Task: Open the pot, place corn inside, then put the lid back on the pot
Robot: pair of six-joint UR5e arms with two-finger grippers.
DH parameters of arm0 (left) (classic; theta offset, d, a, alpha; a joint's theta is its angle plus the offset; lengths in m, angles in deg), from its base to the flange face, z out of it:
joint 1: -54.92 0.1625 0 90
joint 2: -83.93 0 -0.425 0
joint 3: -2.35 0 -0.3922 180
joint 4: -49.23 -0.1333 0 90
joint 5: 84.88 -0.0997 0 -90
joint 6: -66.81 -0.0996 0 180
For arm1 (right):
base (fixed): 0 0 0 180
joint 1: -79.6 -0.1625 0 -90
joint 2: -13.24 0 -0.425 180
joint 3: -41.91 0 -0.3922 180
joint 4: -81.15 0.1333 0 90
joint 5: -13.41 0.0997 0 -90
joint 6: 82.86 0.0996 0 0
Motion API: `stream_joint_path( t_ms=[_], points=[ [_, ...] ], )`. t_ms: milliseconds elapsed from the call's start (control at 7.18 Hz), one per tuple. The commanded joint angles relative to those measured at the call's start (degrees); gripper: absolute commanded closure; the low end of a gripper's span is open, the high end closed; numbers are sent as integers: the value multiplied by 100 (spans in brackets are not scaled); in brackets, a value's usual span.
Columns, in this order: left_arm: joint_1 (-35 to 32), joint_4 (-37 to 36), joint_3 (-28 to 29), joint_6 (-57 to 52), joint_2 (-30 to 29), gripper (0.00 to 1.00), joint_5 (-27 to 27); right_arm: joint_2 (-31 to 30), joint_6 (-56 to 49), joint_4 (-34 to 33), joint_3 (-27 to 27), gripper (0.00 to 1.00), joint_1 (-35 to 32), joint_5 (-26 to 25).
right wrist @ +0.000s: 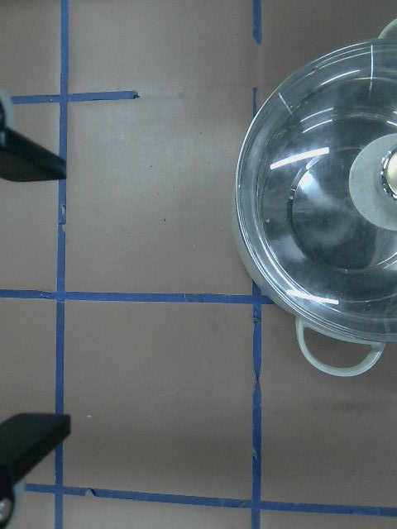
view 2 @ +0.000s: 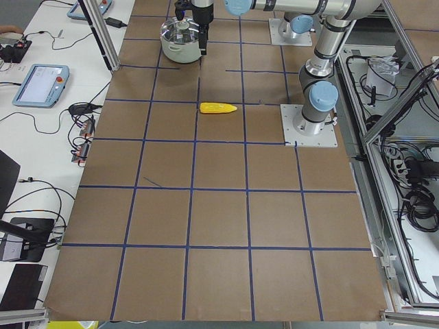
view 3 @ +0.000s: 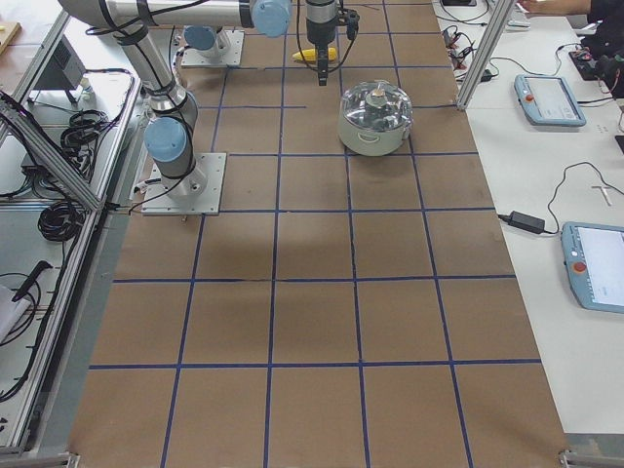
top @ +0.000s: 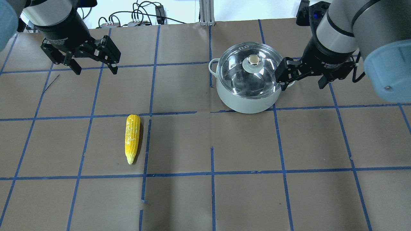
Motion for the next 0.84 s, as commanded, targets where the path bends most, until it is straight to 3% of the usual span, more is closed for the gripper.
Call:
stream_joint_path(
  t_ms=[0,696],
  points=[
    [-32,29,81,193,-62,0,4,0,0,-5,13,0,0,11],
    [-76,29,81,291,-45,0,21,9,17,-57,5,0,0,20]
  ],
)
